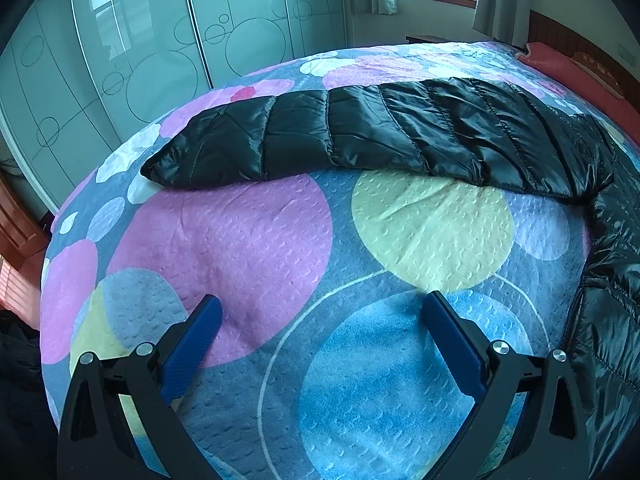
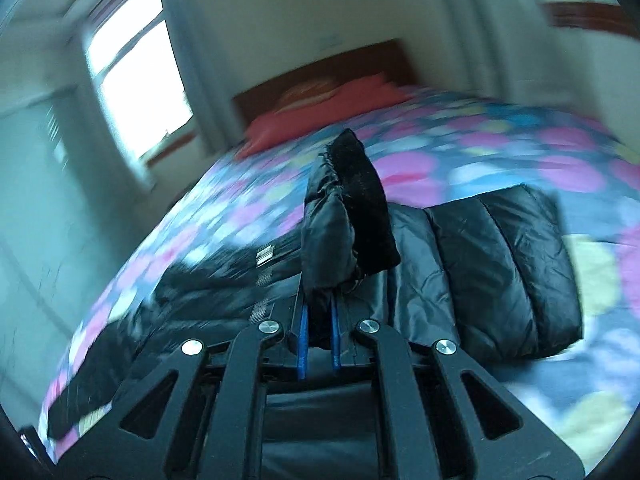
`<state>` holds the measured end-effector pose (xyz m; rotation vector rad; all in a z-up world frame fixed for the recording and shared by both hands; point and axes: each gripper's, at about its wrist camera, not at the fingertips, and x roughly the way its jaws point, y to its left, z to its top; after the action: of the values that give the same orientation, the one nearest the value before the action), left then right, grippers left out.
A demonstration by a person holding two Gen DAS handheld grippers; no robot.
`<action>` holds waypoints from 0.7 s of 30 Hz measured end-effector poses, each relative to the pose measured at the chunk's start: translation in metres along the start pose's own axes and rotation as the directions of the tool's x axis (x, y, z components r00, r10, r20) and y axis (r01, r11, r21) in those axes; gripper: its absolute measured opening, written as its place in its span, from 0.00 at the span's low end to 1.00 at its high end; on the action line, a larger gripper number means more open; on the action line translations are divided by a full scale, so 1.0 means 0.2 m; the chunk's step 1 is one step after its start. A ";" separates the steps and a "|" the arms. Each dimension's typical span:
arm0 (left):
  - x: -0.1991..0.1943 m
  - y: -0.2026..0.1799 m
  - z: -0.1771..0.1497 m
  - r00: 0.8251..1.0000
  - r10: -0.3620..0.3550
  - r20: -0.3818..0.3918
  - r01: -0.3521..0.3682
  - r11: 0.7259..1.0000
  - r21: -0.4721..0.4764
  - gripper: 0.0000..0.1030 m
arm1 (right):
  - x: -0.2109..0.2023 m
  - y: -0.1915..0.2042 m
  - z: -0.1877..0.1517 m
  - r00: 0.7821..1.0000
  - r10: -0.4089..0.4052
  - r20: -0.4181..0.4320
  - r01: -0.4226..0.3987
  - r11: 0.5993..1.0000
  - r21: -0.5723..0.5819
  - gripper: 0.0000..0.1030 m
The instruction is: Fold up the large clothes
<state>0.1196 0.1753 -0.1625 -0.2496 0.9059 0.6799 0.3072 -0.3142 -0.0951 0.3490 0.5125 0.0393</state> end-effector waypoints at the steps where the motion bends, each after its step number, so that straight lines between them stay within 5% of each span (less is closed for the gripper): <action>1: 0.00 0.00 0.00 1.000 -0.001 0.001 0.001 1.000 -0.001 0.96 | 0.07 0.12 -0.03 0.999 0.032 -0.043 -0.034 0.999 -0.034 0.08; 9: 0.00 0.00 0.00 1.000 0.001 0.006 -0.001 1.000 0.000 0.96 | 0.43 0.63 -0.24 0.952 0.081 -0.296 -0.143 0.971 -0.192 0.09; 12: 0.00 0.00 0.00 1.000 0.002 0.006 -0.002 1.000 0.001 0.96 | 0.56 0.69 -0.34 0.910 0.053 -0.411 -0.163 0.957 -0.238 0.21; 15: 0.00 0.00 0.00 1.000 0.001 0.006 -0.001 1.000 0.001 0.96 | 0.52 0.71 -0.37 0.904 0.107 -0.414 -0.223 0.944 -0.242 0.52; 21: 0.00 0.00 0.00 1.000 0.001 0.006 -0.001 1.000 0.000 0.96 | 0.15 0.47 -0.17 0.939 0.198 -0.282 -0.251 0.954 -0.164 0.53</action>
<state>0.1196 0.1756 -0.1631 -0.2466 0.9008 0.6812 0.3211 -0.2113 -0.1039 0.2064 0.7242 0.3620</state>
